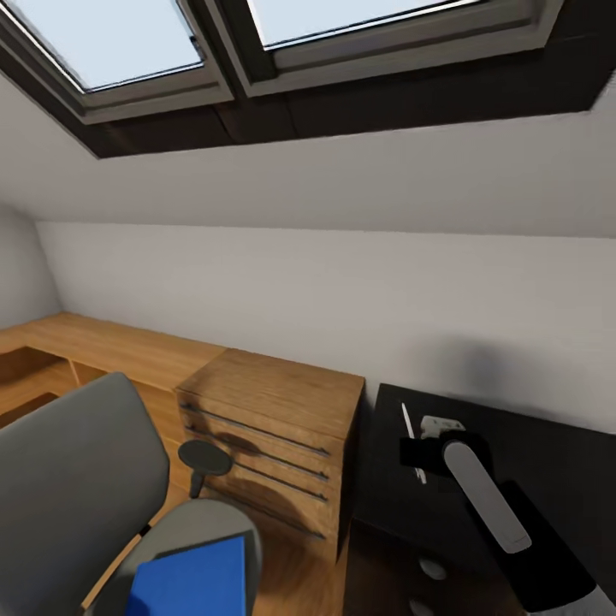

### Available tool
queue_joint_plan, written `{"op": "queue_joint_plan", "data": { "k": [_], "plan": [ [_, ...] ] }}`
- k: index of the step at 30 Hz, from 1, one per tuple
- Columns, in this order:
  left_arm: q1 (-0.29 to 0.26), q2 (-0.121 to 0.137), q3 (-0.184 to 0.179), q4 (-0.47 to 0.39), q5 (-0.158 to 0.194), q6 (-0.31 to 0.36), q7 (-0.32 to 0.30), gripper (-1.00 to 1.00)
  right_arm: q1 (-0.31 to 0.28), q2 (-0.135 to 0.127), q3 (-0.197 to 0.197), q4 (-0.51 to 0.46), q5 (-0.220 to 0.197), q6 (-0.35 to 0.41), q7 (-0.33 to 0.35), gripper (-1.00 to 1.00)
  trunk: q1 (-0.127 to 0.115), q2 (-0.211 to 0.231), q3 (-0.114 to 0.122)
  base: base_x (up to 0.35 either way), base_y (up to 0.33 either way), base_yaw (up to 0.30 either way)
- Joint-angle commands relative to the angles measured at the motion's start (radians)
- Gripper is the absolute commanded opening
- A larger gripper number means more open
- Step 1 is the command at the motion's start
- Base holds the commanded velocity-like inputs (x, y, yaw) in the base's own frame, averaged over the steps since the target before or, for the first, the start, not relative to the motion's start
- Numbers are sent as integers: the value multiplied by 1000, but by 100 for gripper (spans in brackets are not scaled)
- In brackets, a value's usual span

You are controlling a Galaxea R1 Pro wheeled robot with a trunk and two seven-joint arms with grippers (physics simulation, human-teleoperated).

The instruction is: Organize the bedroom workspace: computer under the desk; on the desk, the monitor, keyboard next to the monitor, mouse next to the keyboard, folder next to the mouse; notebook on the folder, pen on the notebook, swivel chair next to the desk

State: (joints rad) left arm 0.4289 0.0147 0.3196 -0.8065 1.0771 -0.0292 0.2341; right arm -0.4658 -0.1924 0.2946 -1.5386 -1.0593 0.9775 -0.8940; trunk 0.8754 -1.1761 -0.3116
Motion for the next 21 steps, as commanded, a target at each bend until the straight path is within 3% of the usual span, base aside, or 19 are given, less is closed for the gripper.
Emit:
{"op": "queue_joint_plan", "data": {
  "k": [1,4,14,21],
  "plan": [
    [1,0,-2,-1,10,-3,4,100,-3,0,-4,7,-10,1,-9,-100,0,-1,-2,0,0,-228],
    [1,-1,-2,8,9,-10,5,100,-10,2,-34,34,-10,1,-10,-100,0,-1,-4,7,-7,-236],
    [1,-6,-2,12,9,-15,5,100,-12,5,-39,54,-10,-2,-10,-100,0,-1,-12,143,-176,-240],
    [1,-6,-2,15,9,-15,6,100,-38,14,-39,153,-11,-13,-13,-100,0,-1,-13,182,-216,-72]
  ]
}}
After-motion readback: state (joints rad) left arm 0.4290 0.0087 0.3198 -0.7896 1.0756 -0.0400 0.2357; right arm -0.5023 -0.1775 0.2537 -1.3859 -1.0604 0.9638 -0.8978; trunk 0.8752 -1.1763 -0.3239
